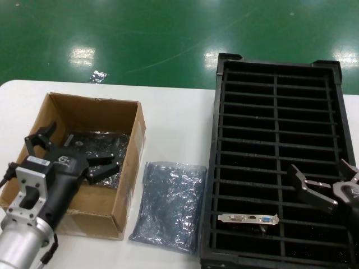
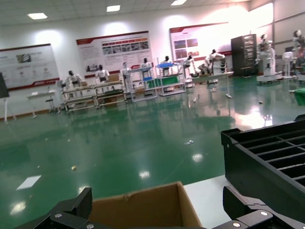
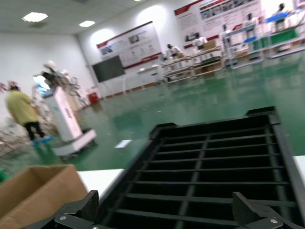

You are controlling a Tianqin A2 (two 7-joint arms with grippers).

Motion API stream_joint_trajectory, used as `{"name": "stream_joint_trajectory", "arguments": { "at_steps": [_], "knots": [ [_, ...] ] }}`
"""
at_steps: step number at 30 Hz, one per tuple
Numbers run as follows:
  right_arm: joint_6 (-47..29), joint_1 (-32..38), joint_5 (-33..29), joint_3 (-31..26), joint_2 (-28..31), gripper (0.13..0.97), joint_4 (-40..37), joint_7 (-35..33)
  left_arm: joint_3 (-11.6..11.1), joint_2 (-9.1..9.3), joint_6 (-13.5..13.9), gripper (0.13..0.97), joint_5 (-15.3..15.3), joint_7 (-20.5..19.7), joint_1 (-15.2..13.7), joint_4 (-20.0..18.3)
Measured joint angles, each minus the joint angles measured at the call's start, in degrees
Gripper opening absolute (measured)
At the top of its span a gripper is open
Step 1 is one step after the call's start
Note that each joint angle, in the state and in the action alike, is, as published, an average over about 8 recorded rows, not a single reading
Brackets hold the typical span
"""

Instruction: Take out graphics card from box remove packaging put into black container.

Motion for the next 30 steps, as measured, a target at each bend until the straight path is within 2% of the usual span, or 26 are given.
{"name": "stream_joint_trajectory", "arguments": {
  "at_steps": [19,30],
  "knots": [
    [21.76,-5.28,-12.85,-1.61,-7.16,0.966,6.73,-8.21,3.51,0.91,-9.75,0.966,-13.05,7.58,4.84,2.86],
    [23.59,-5.72,-13.94,-1.75,-7.76,0.966,7.3,-8.9,3.81,0.99,-10.57,0.966,-14.15,8.22,5.24,3.11]
  ]
}}
